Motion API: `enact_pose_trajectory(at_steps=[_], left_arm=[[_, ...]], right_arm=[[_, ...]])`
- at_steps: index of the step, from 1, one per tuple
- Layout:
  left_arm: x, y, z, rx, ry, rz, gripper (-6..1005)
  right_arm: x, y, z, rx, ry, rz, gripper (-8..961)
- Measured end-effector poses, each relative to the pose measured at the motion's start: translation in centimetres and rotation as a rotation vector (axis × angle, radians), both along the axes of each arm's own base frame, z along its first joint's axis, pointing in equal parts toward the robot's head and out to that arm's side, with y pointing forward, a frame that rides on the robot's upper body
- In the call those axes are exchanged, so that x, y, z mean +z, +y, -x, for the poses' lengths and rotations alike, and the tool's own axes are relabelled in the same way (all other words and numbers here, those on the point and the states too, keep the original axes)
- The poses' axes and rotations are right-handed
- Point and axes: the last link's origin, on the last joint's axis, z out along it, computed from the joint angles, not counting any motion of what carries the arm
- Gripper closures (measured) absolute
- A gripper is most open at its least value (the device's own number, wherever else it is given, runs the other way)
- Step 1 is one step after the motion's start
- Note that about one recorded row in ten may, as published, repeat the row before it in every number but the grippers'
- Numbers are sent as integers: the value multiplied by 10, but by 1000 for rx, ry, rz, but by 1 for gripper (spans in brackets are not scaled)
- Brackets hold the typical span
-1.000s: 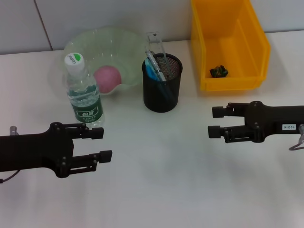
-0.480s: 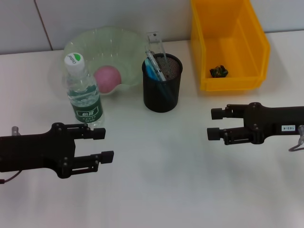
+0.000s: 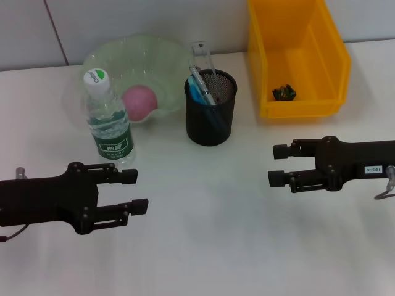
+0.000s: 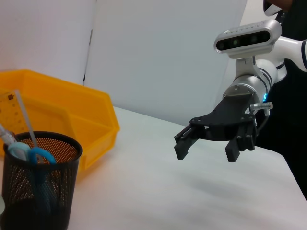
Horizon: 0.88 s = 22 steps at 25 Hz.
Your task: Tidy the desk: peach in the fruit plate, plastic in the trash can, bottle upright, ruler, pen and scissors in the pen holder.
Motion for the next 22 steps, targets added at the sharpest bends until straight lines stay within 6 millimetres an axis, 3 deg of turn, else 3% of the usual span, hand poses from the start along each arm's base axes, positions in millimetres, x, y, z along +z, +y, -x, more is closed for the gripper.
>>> enact_pose_trajectory(at_steps=[22], left_arm=[[1, -2, 3, 1, 8, -3, 383]], right_arm=[[0, -2, 1, 4, -3, 19, 137]])
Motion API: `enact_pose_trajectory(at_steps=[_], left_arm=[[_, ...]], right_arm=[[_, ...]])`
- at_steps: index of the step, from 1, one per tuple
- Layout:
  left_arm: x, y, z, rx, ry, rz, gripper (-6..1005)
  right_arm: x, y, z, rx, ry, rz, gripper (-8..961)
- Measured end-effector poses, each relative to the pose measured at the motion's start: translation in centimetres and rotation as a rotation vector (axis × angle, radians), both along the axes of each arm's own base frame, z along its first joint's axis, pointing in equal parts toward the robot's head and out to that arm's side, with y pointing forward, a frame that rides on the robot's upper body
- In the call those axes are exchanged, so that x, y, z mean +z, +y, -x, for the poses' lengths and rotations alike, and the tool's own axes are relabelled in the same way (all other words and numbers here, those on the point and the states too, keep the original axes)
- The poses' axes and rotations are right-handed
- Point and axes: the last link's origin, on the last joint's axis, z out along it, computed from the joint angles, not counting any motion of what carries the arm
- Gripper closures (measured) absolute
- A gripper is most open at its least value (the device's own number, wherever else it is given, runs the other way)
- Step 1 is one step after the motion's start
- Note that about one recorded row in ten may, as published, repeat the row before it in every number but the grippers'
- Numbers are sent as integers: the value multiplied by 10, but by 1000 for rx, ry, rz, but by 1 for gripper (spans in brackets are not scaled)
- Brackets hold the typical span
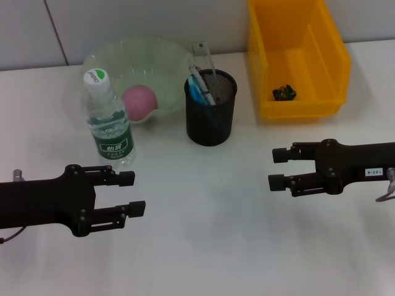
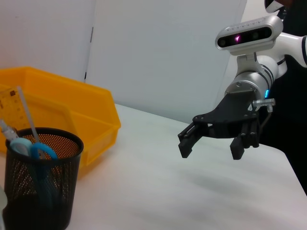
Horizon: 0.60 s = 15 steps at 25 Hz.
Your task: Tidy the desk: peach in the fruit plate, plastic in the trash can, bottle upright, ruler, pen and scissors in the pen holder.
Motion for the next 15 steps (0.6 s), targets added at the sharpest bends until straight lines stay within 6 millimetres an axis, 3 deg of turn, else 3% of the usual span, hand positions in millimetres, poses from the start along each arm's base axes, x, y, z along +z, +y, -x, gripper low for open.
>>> enact_pose_trajectory(at_steps=[15], left_arm=[[-1, 0, -2, -5, -4, 2, 383]], right_arm=[[1, -3, -3, -5, 1, 5, 137]])
